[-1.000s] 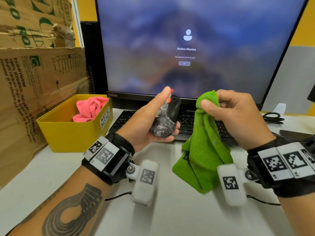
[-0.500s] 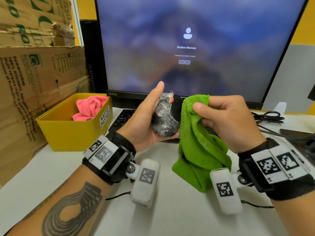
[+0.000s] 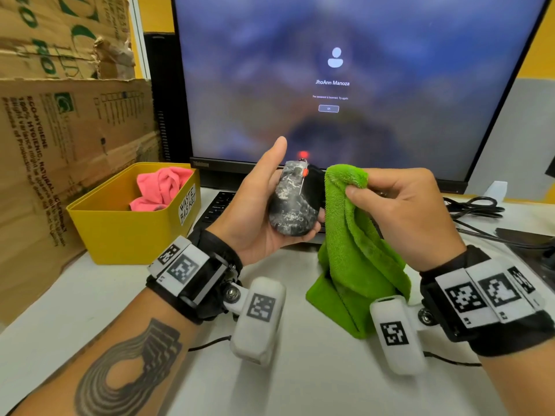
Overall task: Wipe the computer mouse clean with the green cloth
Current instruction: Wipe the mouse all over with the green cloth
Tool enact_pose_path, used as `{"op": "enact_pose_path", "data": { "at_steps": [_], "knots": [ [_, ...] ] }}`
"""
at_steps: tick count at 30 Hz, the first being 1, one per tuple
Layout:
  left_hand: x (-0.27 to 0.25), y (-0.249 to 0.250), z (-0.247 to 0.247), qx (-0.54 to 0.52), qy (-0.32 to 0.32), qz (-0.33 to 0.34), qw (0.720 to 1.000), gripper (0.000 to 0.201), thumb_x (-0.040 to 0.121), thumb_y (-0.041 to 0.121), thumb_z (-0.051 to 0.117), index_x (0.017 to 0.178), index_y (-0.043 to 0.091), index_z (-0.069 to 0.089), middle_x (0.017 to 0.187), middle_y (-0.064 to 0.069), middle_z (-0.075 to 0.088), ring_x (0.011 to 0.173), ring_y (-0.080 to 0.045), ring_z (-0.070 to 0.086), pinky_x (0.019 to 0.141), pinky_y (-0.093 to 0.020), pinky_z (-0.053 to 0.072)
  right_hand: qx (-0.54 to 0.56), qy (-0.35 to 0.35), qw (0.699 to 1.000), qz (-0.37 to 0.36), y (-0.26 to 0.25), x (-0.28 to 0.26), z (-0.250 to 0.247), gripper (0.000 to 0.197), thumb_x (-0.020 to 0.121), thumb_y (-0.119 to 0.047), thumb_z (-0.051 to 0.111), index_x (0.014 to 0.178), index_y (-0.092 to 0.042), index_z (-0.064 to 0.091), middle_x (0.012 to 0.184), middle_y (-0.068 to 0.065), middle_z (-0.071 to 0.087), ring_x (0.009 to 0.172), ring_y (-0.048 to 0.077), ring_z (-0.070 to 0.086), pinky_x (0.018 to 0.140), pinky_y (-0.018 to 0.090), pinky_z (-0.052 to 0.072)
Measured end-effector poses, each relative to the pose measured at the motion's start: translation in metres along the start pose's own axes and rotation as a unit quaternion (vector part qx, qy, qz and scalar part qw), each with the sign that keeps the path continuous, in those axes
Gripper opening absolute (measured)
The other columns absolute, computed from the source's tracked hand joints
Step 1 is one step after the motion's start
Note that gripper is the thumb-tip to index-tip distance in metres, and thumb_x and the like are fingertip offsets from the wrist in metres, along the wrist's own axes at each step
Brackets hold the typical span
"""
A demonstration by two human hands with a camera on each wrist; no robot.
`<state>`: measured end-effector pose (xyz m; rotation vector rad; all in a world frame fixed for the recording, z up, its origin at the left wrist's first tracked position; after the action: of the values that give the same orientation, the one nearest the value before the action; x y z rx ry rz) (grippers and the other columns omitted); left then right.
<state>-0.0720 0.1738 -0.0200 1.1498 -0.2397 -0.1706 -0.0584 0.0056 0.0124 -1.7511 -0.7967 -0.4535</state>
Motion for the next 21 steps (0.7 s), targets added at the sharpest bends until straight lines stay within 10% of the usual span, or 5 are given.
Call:
{"op": "enact_pose_path", "data": {
  "at_steps": [5,13,21],
  "knots": [
    [-0.001,-0.003,0.001,0.008,0.01,-0.017,1.0,0.066,0.093,0.074,0.041,0.102,0.016,0.071,0.11,-0.018,0.06,0.083,-0.026,0.062,0.072,-0.035,0.054,-0.084,-0.086,0.991,-0.053,-0.002,0.0,0.018,0.024,0.096,-0.013,0.063,0.11,-0.023,0.08,0.079,0.007,0.07,0.073,0.017,0.062,0.068,0.027,0.047],
    [0.001,-0.003,-0.004,-0.028,0.025,-0.015,0.999,0.095,0.092,0.078,0.043,0.152,0.003,0.04,0.132,-0.015,0.044,0.115,-0.038,0.047,0.096,-0.05,0.047,-0.098,-0.186,0.975,-0.071,0.0,-0.004,0.025,0.03,0.092,-0.018,0.064,0.107,-0.04,0.077,0.089,0.001,0.071,0.086,0.02,0.069,0.078,0.044,0.056],
    [0.004,-0.007,-0.003,-0.025,0.021,-0.027,0.999,0.068,0.091,0.077,0.045,0.121,0.016,0.055,0.107,-0.018,0.056,0.082,-0.028,0.062,0.072,-0.037,0.054,-0.186,-0.112,0.971,-0.099,0.001,0.0,0.015,0.028,0.096,-0.023,0.06,0.115,-0.038,0.076,0.09,-0.003,0.059,0.085,0.014,0.059,0.077,0.023,0.046]
  ]
}}
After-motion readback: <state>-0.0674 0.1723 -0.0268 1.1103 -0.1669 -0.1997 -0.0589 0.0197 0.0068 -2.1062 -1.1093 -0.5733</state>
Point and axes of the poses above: each hand's wrist, its own x-axis towards the middle knuckle, its own z-axis out of the palm, y = z × x, the point moved 5 cm from there along x, towards the middle knuckle
